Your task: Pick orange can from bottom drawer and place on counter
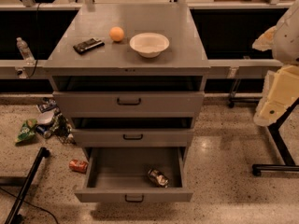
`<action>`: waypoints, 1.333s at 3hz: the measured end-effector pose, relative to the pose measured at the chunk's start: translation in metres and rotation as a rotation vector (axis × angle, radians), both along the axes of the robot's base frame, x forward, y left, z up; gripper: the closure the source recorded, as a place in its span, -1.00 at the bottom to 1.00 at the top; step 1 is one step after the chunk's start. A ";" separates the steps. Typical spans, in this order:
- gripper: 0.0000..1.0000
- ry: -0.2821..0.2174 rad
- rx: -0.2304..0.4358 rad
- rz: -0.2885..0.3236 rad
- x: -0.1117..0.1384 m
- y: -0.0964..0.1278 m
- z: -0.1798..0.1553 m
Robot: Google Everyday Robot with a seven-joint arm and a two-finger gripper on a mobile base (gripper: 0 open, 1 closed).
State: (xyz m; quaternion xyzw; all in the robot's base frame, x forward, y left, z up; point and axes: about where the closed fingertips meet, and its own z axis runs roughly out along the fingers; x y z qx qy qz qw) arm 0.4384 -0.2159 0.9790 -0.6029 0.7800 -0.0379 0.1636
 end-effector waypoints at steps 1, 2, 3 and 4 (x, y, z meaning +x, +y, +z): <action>-1.00 0.000 0.000 0.000 0.000 0.000 0.000; -1.00 0.034 0.069 0.023 0.000 0.017 -0.022; -1.00 0.094 0.214 0.014 -0.003 0.053 -0.078; -1.00 0.144 0.318 -0.027 -0.003 0.090 -0.141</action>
Offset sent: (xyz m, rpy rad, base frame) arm -0.0017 0.0495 -0.0673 0.2065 0.1224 0.0708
